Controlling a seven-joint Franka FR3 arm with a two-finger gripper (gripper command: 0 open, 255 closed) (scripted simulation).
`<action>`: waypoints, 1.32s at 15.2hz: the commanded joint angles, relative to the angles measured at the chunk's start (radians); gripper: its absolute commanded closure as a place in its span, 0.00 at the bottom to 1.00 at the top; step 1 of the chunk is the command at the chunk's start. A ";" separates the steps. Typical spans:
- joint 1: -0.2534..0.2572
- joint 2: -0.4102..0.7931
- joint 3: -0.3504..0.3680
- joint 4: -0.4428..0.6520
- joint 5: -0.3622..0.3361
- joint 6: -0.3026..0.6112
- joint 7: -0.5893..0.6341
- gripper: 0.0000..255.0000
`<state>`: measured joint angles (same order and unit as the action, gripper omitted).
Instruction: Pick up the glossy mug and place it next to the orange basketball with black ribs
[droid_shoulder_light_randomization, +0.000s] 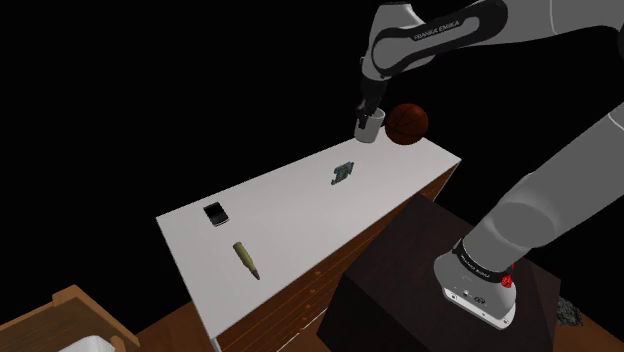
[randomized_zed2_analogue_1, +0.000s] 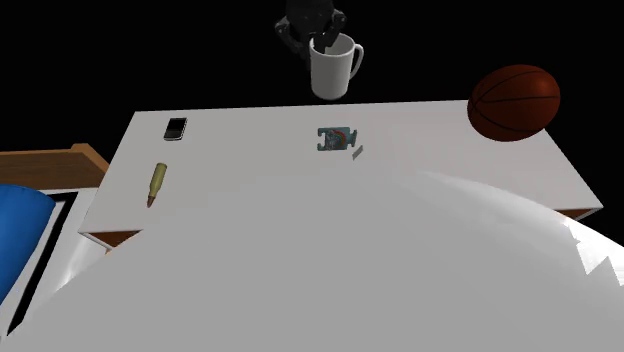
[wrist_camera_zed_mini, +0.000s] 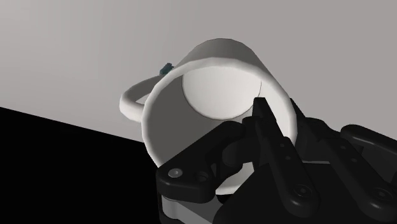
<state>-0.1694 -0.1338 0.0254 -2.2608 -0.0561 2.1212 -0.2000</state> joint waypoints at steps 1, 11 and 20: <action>-0.020 0.041 -0.025 0.040 -0.005 0.004 -0.043 1.00; -0.124 0.245 -0.129 0.288 0.010 -0.030 -0.261 1.00; -0.232 0.491 -0.182 0.626 0.062 -0.118 -0.437 1.00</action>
<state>-0.3895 0.3326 -0.1530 -1.6767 0.0002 2.0201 -0.6191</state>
